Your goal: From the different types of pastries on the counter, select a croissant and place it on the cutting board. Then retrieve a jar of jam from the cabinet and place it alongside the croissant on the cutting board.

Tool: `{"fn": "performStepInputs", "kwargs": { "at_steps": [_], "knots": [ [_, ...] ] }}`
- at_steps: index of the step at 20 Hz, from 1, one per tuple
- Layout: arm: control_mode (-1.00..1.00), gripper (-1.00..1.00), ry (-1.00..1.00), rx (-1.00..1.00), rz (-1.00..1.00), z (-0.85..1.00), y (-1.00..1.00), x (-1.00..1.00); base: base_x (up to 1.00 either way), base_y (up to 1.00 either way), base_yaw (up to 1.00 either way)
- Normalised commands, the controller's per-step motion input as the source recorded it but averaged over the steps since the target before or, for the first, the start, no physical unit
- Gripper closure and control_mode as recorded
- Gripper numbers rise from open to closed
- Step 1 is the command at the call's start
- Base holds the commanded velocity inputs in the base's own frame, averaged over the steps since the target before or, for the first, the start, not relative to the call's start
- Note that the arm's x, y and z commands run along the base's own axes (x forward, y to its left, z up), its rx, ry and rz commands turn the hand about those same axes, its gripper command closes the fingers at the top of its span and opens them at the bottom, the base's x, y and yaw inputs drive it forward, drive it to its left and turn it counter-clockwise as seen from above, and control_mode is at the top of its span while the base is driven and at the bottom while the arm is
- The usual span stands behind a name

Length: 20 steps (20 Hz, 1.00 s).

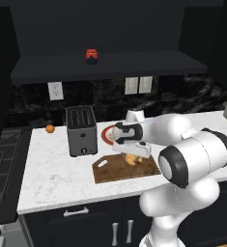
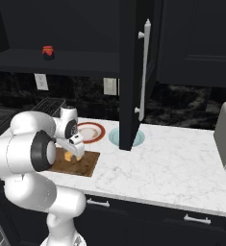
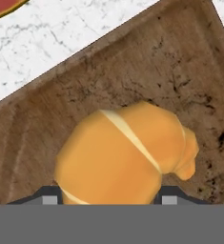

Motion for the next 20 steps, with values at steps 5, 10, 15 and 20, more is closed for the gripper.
{"fn": "performStepInputs", "kwargs": {
  "at_steps": [5, 10, 15, 20],
  "knots": [
    [-1.0, 1.0, 0.02, 0.0, 0.0, -0.13, 0.0, 0.04, 0.0, 0.0, 0.0],
    [-1.0, -1.0, 0.01, 0.0, -0.01, -0.08, 0.06, 0.05, 0.0, 0.0, 0.0],
    [-1.0, -1.0, 0.03, 0.0, 0.0, 0.0, 0.0, 0.0, 0.0, 0.0, 0.0],
    [-1.0, -1.0, 0.02, 0.0, 0.0, 0.0, 0.0, 0.0, 0.0, 0.0, 0.0]
  ]
}}
